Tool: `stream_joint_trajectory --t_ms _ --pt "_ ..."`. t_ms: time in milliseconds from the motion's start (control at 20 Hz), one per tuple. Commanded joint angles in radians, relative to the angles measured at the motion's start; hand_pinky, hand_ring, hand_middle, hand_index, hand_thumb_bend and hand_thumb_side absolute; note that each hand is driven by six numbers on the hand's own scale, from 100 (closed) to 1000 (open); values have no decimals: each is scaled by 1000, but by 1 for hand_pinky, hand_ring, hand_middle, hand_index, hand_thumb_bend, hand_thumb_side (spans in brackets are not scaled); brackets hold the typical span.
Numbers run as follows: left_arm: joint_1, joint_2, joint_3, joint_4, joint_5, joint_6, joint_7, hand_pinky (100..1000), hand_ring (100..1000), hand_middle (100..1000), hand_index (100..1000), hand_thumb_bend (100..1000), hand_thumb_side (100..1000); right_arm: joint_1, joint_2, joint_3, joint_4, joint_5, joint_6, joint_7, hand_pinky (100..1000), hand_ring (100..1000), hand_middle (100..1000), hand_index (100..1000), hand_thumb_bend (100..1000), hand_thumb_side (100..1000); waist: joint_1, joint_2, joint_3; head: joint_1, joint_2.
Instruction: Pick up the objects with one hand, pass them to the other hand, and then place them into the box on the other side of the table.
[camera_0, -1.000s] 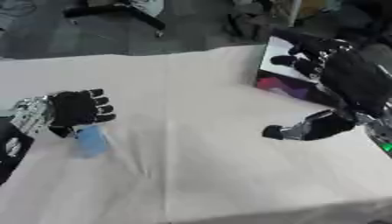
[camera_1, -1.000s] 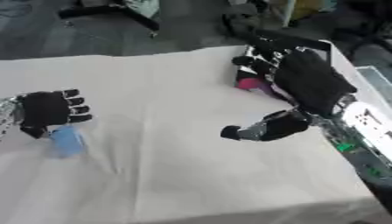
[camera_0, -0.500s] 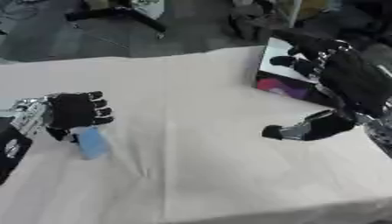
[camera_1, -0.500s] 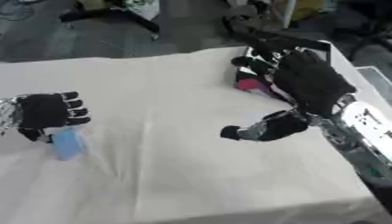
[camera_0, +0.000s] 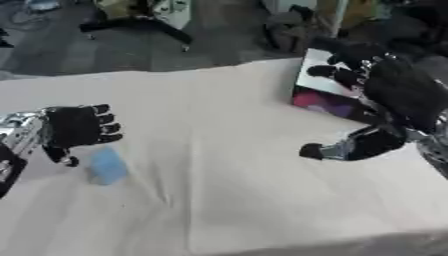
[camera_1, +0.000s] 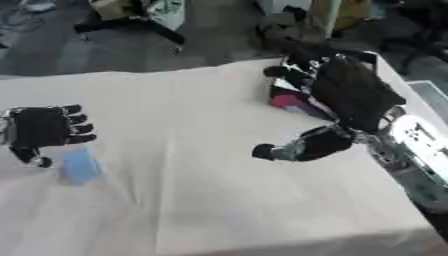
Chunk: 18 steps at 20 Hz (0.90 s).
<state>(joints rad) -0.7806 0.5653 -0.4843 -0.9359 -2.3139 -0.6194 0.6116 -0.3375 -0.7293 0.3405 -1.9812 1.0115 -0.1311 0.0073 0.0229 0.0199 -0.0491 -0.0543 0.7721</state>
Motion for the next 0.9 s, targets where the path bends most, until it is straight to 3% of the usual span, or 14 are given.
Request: stream_joint_trajectory --t_ms 50,500,900 --pt "-12 32 -23 -26 10 -288 295 762 761 765 918 599 517 -11 -33 -9 -19 -8 -5 6 829 756 1000 834 695 993 -3 -17 1 2 -2" --pt "-1 31 -75 -40 -7 -288 295 759 752 754 911 551 489 -14 -36 -11 -19 -12 -10 11 836 756 1000 834 693 996 -3 -20 3 6 -2" --pt "-2 18 -103 -31 22 -288 295 748 727 725 892 430 425 -15 -36 -10 -19 -14 -13 14 840 756 1000 834 693 996 -3 -23 0 9 -2"
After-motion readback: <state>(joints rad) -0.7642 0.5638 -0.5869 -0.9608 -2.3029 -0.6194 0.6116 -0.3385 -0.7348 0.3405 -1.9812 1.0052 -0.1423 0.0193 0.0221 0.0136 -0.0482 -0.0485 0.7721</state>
